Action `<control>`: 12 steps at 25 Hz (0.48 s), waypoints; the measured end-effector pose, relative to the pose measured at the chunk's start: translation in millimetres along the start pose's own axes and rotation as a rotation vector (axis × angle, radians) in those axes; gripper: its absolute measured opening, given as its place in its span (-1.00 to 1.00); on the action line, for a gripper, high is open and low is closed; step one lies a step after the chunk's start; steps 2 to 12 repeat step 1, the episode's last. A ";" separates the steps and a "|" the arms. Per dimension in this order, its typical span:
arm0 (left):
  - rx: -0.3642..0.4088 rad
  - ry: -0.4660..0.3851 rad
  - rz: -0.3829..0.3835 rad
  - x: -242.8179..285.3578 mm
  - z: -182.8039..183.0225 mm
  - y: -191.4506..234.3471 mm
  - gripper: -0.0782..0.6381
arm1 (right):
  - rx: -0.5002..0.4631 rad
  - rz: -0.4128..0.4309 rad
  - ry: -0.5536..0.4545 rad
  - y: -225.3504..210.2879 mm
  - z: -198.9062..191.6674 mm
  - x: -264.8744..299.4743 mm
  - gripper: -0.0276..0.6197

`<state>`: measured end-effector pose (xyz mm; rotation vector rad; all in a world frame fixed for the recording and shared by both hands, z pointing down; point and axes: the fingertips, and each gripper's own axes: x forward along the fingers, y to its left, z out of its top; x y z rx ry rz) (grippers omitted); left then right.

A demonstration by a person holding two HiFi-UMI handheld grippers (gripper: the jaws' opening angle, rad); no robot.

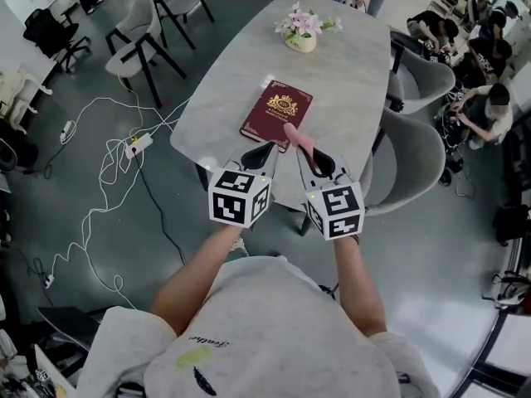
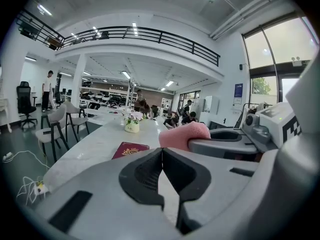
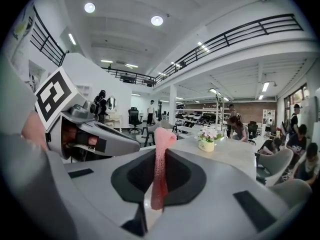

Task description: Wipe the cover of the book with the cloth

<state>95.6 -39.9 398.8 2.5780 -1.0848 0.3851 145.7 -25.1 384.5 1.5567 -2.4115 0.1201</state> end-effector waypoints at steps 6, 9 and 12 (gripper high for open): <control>-0.001 0.000 0.000 -0.2 -0.5 -1.4 -0.76 | 0.001 0.002 0.002 0.0 -1.1 -1.1 -0.86; -0.001 0.000 0.000 -0.2 -0.5 -1.4 -0.76 | 0.001 0.002 0.002 0.0 -1.1 -1.1 -0.86; -0.001 0.000 0.000 -0.2 -0.5 -1.4 -0.76 | 0.001 0.002 0.002 0.0 -1.1 -1.1 -0.86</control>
